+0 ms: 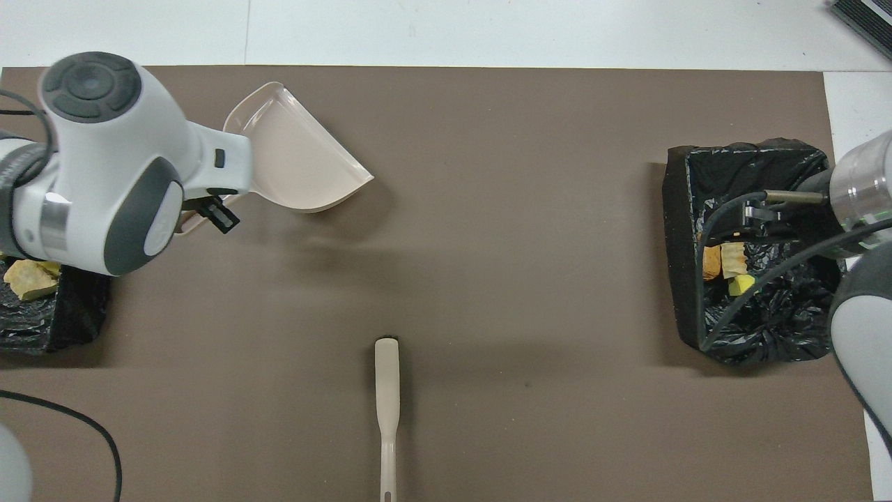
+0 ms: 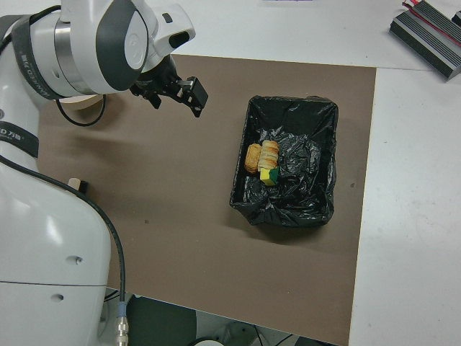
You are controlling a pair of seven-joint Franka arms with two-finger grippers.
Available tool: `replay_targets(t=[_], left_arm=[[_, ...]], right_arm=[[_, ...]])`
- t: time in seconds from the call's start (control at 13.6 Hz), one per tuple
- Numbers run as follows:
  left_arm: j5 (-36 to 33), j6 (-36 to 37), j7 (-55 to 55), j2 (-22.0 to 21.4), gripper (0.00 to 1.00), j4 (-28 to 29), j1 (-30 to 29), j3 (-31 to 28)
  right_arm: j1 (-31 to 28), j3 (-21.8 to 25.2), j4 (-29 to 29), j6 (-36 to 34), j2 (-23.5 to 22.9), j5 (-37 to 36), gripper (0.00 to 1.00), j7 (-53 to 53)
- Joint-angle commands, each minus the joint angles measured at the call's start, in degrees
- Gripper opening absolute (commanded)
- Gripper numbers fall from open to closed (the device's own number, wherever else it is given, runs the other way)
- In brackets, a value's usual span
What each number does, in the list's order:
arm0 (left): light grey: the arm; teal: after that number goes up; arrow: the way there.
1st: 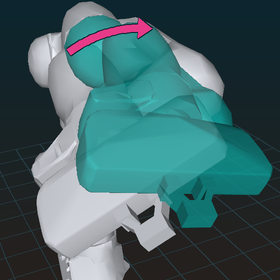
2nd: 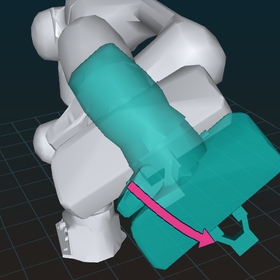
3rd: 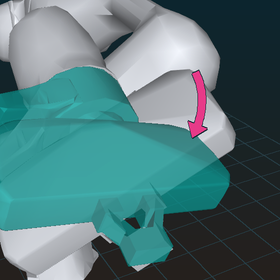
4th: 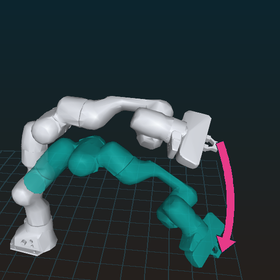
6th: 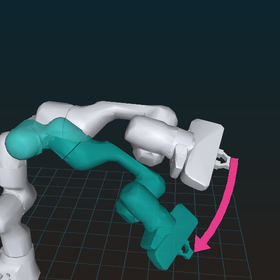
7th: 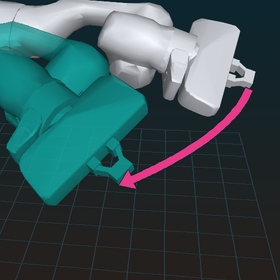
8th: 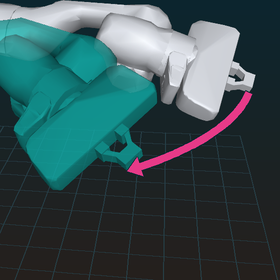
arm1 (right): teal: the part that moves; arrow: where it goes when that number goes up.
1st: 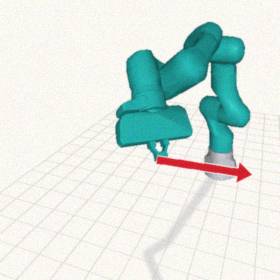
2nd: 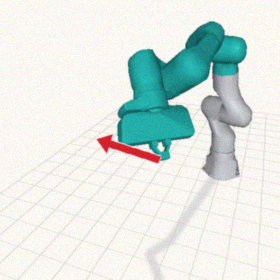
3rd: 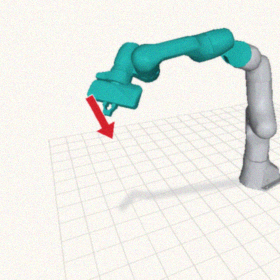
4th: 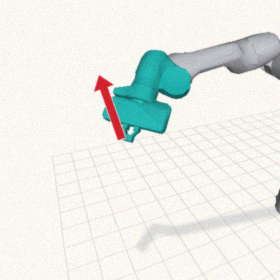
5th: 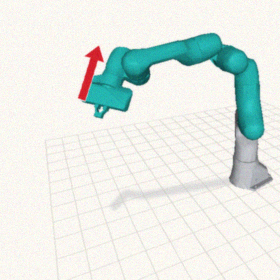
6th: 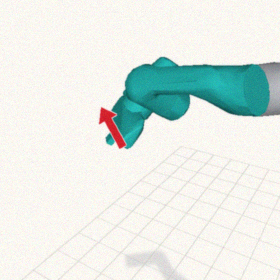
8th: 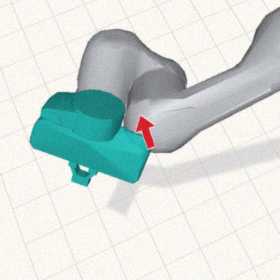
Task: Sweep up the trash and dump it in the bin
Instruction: 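Set the dustpan down and release it with the left gripper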
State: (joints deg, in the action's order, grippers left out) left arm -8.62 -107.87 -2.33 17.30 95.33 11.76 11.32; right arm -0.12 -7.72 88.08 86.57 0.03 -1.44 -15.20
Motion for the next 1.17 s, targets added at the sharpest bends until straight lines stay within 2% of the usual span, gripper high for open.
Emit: replay_targets(t=[0.0, 0.22, 0.51, 0.59, 0.66, 0.88, 1.1], left_arm=[[3.16, -6.62, 13.63, -0.60, 0.00, 4.67, -0.25, 3.17], [3.52, -16.74, 24.72, 0.28, 0.00, 10.56, -0.25, 7.66], [3.96, -20.79, 24.39, 0.37, 0.00, 14.78, -0.25, 9.77], [3.87, -20.45, 23.60, 0.37, 0.56, 14.53, -0.34, 9.78], [3.87, -20.19, 23.77, 0.02, 1.00, 14.18, -0.34, 9.78], [3.96, -14.68, 23.95, -2.26, 1.00, 11.21, -0.95, 8.73], [3.87, -11.05, 23.60, -2.97, 1.00, 7.16, -0.86, 2.07]], right_arm=[[1.70, 2.27, 1.74, 1.58, 1.11, 0.65, 1.00, 1.14], [0.82, 2.18, 1.65, 1.58, 0.94, 0.73, 1.00, 1.49], [0.91, 2.18, 1.57, 1.58, 0.85, 2.04, 1.00, 1.05], [0.91, 2.18, 1.57, 1.58, 0.85, 2.14, 1.00, 1.05], [0.82, 2.18, 1.39, 1.58, 0.76, 2.14, 1.00, 1.05], [0.82, 2.18, 1.13, 1.67, 0.59, 2.05, 1.00, 1.57], [0.38, 2.27, 1.13, 1.67, 0.50, 2.14, 1.00, 1.66]])
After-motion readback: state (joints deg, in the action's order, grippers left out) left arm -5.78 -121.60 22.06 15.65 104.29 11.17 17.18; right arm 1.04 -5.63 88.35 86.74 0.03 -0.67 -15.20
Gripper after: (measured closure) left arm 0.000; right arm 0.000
